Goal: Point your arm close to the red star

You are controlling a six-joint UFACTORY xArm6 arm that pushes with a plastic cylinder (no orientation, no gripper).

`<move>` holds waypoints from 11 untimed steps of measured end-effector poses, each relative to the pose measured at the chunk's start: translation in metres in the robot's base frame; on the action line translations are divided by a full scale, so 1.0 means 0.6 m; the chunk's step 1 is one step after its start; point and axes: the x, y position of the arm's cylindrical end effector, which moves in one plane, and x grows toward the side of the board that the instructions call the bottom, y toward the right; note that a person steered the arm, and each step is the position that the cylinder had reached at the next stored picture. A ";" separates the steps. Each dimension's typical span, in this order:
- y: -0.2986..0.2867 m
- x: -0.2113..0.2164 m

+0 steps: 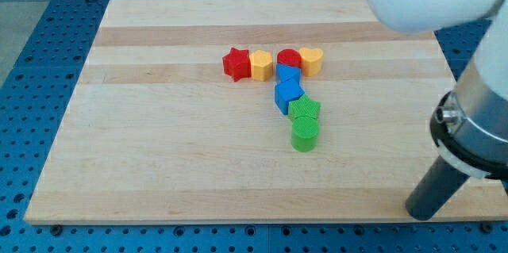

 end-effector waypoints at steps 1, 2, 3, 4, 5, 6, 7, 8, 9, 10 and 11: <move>0.010 -0.001; 0.010 -0.001; -0.039 -0.011; -0.169 -0.011; -0.282 -0.011; -0.413 -0.010; -0.519 -0.061; -0.554 -0.122; -0.555 -0.125; -0.560 -0.134; -0.605 -0.192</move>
